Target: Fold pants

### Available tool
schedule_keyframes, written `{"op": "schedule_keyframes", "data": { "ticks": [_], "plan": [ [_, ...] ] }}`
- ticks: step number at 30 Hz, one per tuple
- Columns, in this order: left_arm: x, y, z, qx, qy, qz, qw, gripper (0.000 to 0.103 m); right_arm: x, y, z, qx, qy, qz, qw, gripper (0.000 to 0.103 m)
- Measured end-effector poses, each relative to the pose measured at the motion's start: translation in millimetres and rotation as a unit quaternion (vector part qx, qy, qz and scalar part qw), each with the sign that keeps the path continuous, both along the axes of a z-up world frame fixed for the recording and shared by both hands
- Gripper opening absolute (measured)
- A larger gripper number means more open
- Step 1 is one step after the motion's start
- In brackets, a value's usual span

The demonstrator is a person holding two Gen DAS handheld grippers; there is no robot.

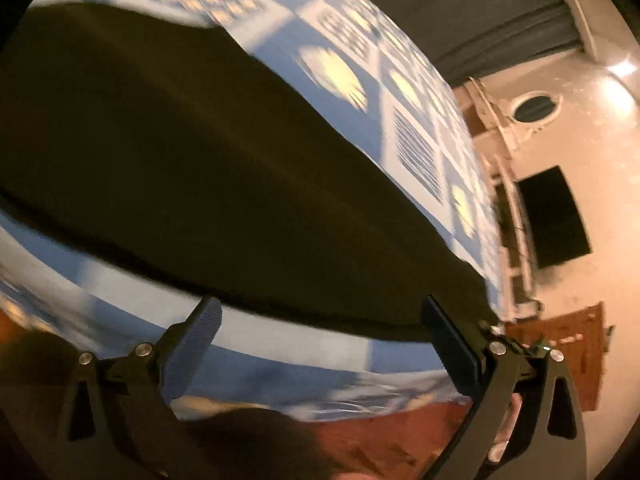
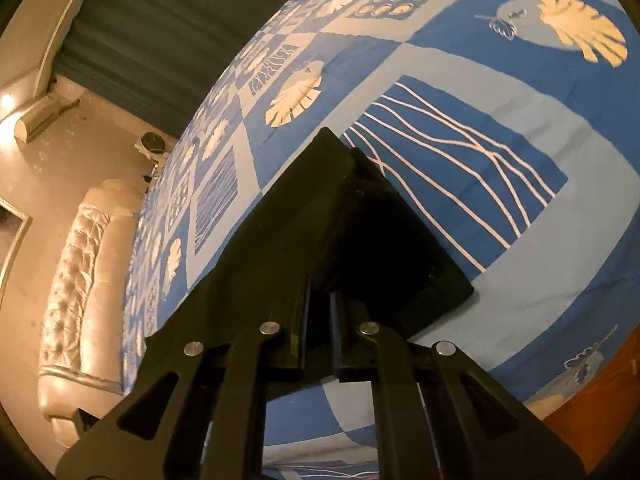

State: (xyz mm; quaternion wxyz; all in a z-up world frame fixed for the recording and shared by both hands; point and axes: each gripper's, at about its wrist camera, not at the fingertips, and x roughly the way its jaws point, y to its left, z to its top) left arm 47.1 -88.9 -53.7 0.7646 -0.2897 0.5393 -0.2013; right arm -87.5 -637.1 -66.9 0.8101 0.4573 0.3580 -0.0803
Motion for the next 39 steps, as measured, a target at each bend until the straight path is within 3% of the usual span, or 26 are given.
{"op": "schedule_keyframes", "data": {
  "ticks": [3, 8, 15, 18, 23, 28, 39],
  "plan": [
    [-8.8, -36.1, -17.1, -0.046, 0.030, -0.012, 0.9984, 0.098, -1.7, -1.6, 5.0, 0.012, -0.015, -0.002, 1.000, 0.008],
    [-5.6, -55.9, -32.4, -0.076, 0.059, 0.017, 0.9952, 0.098, -1.0, -5.1, 19.7, 0.026, -0.047, -0.002, 0.999, 0.008],
    [-6.6, -61.8, -19.7, -0.121, 0.042, 0.034, 0.9912, 0.098, 4.1, -6.1, 35.8, 0.040, -0.080, 0.002, 0.996, 0.008],
    [0.2, -65.8, -21.3, -0.125, 0.040, 0.042, 0.9905, 0.098, 5.1, -6.8, 34.4, 0.044, -0.081, 0.002, 0.996, 0.008],
    [2.2, -67.3, -33.9, -0.149, 0.074, 0.065, 0.9840, 0.098, 4.2, -10.2, 32.5, 0.051, -0.083, 0.001, 0.995, 0.008],
    [-3.3, -75.4, -31.8, -0.155, 0.066, 0.057, 0.9841, 0.098, 5.0, -9.7, 34.3, 0.052, -0.089, 0.004, 0.995, 0.008],
    [2.9, -82.8, -39.6, -0.151, 0.064, 0.090, 0.9823, 0.096, 2.9, -13.1, 28.5, 0.056, -0.084, 0.005, 0.995, 0.008]
  ]
}}
